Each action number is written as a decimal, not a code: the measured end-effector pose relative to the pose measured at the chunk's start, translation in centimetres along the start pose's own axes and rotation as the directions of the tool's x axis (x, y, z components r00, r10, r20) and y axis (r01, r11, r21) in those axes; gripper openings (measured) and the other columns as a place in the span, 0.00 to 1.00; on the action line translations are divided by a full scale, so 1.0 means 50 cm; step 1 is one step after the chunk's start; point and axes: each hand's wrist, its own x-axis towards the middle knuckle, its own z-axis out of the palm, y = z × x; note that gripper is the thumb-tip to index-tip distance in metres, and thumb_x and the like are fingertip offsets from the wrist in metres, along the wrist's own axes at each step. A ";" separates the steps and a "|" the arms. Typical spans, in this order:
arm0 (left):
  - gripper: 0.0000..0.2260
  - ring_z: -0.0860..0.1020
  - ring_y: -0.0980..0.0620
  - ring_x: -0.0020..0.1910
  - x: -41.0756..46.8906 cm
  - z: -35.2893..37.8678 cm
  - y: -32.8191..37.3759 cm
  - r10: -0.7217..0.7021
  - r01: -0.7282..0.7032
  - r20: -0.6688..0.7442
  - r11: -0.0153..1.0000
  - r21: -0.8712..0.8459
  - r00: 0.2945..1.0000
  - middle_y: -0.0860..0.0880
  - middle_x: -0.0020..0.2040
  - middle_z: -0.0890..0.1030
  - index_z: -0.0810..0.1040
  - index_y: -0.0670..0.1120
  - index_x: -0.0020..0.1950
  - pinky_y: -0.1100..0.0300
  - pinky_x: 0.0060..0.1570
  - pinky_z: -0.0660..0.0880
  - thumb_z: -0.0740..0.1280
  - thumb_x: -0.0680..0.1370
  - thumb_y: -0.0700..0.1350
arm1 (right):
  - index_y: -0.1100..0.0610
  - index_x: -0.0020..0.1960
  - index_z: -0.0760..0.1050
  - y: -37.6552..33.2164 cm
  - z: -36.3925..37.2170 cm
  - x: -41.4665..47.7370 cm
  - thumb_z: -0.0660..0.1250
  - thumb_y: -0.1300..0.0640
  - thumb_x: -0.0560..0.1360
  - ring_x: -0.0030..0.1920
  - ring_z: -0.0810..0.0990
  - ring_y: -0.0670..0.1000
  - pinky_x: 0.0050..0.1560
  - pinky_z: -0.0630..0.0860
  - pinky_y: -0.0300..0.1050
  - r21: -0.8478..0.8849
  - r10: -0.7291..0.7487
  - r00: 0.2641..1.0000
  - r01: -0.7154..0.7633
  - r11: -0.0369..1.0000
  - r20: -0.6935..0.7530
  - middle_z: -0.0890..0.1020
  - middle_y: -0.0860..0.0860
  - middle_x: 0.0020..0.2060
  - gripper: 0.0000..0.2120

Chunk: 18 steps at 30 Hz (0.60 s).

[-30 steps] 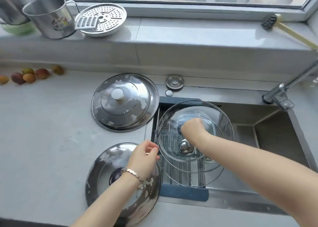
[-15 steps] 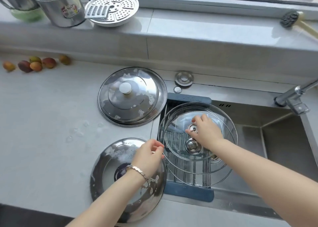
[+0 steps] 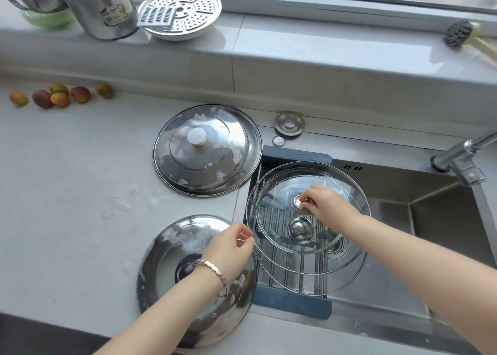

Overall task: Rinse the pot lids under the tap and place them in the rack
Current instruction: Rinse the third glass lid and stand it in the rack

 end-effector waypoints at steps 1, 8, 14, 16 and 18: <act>0.10 0.76 0.54 0.54 0.007 0.007 0.006 0.032 -0.035 0.029 0.995 0.094 0.999 0.49 0.59 0.77 0.73 0.50 0.58 0.60 0.58 0.72 0.62 0.77 0.47 | 0.62 0.55 0.76 0.000 0.000 -0.001 0.61 0.59 0.78 0.51 0.75 0.53 0.54 0.69 0.42 -0.027 0.003 1.000 -0.003 1.000 -0.002 0.76 0.53 0.52 0.09; 0.45 0.50 0.48 0.76 0.084 0.097 0.030 0.026 -0.078 0.243 0.975 0.209 0.970 0.48 0.77 0.42 0.44 0.60 0.75 0.51 0.73 0.55 0.70 0.68 0.60 | 0.65 0.47 0.78 0.009 -0.057 -0.012 0.62 0.63 0.76 0.47 0.76 0.56 0.50 0.72 0.46 -0.054 -0.021 0.987 0.013 0.998 -0.159 0.79 0.56 0.45 0.07; 0.42 0.53 0.47 0.76 0.121 0.147 0.010 -0.052 0.006 0.312 0.989 0.145 0.949 0.45 0.78 0.48 0.44 0.56 0.76 0.52 0.72 0.55 0.69 0.72 0.55 | 0.65 0.49 0.77 -0.005 -0.039 0.017 0.60 0.62 0.76 0.50 0.76 0.60 0.52 0.71 0.50 -0.141 -0.061 0.995 0.049 0.989 -0.084 0.79 0.59 0.48 0.09; 0.37 0.60 0.45 0.73 0.135 0.141 0.008 -0.092 0.027 0.296 0.976 0.215 0.951 0.44 0.77 0.52 0.43 0.53 0.76 0.52 0.71 0.59 0.65 0.76 0.48 | 0.65 0.48 0.76 -0.023 -0.023 0.036 0.58 0.61 0.77 0.50 0.76 0.59 0.52 0.72 0.51 -0.157 -0.081 0.996 0.074 0.985 -0.042 0.78 0.58 0.48 0.10; 0.32 0.67 0.44 0.69 0.149 0.131 0.014 -0.111 0.025 0.285 0.956 0.291 0.952 0.42 0.75 0.60 0.46 0.49 0.76 0.53 0.67 0.65 0.61 0.78 0.44 | 0.65 0.48 0.75 -0.042 -0.014 0.052 0.57 0.61 0.77 0.49 0.76 0.59 0.51 0.72 0.51 -0.178 -0.107 0.994 0.104 0.979 -0.007 0.78 0.58 0.47 0.11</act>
